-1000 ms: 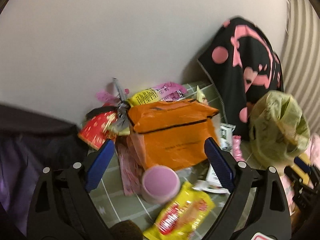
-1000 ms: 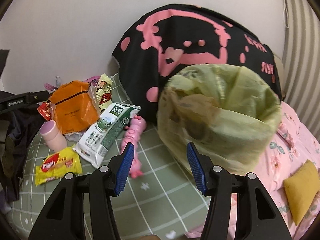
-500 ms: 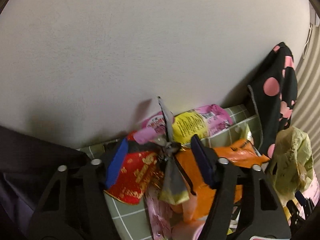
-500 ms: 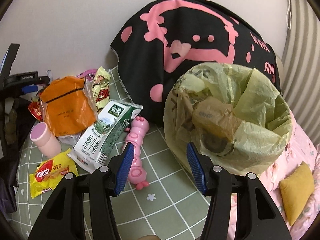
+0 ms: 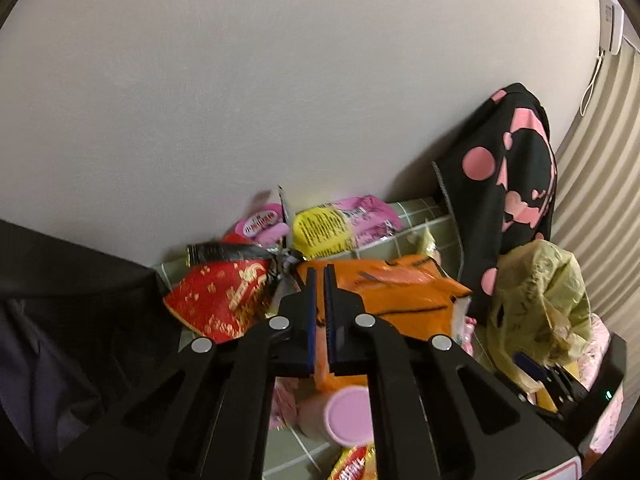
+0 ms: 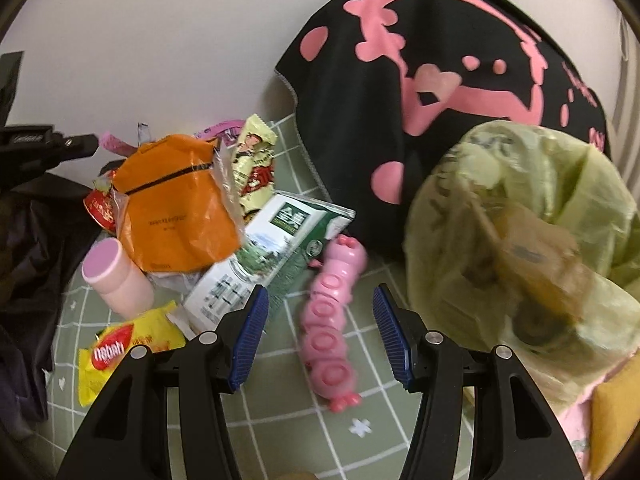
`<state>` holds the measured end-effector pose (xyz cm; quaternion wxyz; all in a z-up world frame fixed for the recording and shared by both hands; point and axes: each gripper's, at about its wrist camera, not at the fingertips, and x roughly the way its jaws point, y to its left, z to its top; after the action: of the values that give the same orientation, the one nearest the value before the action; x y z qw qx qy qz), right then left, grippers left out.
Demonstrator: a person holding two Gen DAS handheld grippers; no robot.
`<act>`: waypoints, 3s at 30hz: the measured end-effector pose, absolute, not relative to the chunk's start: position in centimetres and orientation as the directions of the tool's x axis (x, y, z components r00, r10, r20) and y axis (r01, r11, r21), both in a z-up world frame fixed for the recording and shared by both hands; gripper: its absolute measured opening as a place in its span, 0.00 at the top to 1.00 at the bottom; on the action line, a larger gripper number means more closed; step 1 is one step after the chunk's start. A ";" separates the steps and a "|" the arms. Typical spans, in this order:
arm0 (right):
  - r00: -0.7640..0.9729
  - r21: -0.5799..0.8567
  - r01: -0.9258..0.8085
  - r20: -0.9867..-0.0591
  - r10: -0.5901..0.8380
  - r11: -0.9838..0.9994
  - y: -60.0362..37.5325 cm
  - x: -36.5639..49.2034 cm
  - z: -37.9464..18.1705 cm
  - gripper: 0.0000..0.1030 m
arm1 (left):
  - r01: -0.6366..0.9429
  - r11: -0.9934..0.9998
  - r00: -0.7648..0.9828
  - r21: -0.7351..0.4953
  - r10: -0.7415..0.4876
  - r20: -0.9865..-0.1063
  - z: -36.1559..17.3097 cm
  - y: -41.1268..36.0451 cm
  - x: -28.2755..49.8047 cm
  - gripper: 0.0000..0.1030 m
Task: Collect trash
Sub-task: 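Grasp the orange bag with the left gripper while the right gripper grasps the white milk carton, then carry the orange bag and milk carton into the yellow-green trash bag and release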
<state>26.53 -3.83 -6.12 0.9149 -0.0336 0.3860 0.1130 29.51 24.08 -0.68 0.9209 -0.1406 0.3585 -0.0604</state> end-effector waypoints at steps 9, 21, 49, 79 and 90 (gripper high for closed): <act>0.628 0.104 -0.233 -0.743 0.231 0.967 -1.1 30.7 -8.0 0.50 | -0.060 0.967 0.741 -0.249 -0.124 -0.660 -1.2 24.6 29.1 0.77; 0.584 0.206 -0.146 -0.771 0.253 0.968 1.0 34.0 -9.4 0.47 | -0.085 0.968 0.759 -0.237 -0.091 -0.645 -2.2 26.2 29.2 0.65; 0.486 0.232 -0.260 -0.807 0.335 0.937 -4.0 33.5 -7.8 0.88 | 0.026 0.961 0.727 -0.276 -0.208 -0.654 -3.8 24.5 29.4 0.55; 0.522 0.188 -0.229 -0.805 0.283 0.955 0.3 31.9 -7.4 0.59 | -0.079 0.954 0.719 -0.288 -0.145 -0.680 -1.2 25.6 30.0 0.86; 0.507 0.090 -0.148 -0.848 0.154 0.985 3.3 35.3 -9.0 0.48 | -0.109 0.953 0.727 -0.283 -0.118 -0.677 -1.5 26.5 30.1 0.86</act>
<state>35.26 3.27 -9.05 0.8681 0.0028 0.4888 0.0870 30.05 26.55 -1.49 0.9164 -0.1535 0.3697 -0.0025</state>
